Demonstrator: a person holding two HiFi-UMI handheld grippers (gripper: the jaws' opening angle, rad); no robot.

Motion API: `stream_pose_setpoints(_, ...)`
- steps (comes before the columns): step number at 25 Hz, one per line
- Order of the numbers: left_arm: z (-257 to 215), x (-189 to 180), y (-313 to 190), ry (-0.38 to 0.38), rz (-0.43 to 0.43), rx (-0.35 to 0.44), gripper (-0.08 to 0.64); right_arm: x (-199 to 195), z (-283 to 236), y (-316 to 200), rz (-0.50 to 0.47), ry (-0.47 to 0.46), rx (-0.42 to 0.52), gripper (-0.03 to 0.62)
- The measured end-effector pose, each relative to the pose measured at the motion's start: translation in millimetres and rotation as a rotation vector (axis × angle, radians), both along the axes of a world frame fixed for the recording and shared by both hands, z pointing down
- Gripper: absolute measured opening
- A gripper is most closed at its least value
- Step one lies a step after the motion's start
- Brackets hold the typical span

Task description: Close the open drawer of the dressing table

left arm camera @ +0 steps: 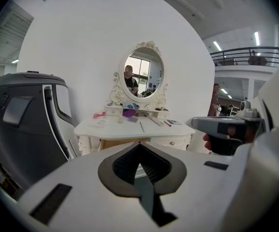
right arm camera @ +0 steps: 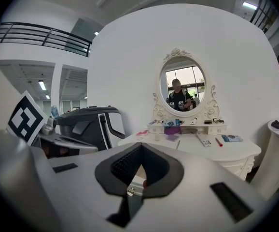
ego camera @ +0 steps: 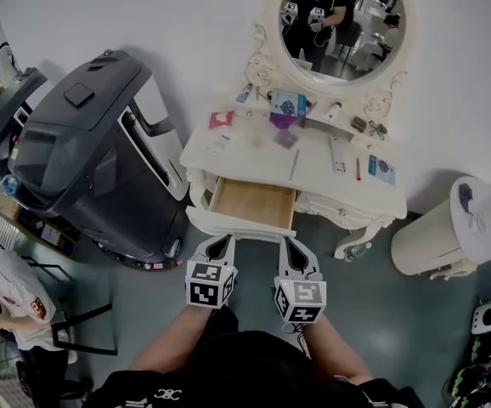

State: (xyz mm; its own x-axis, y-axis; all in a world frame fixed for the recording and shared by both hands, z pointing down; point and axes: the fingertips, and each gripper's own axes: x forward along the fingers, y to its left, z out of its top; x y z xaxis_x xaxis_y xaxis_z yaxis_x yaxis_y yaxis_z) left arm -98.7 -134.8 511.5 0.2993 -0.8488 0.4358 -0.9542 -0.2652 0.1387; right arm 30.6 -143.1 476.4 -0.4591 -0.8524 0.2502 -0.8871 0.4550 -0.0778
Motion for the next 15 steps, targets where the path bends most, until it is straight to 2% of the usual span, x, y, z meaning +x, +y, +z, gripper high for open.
stream_pose_setpoints(6,18,-38,-35,-0.011,0.048,-0.063,0.006,-40,5,-40,0.040,0.015,-0.034,0.008)
stream_pose_setpoints(12,51,-41,-50,-0.017,0.150,-0.155,0.006,-54,8,-66,0.104,0.041,-0.066,0.008)
stream_pose_setpoints(15,66,-43,-57,-0.015,0.162,-0.185,0.006,-53,15,-72,0.129,0.045,-0.095,0.008)
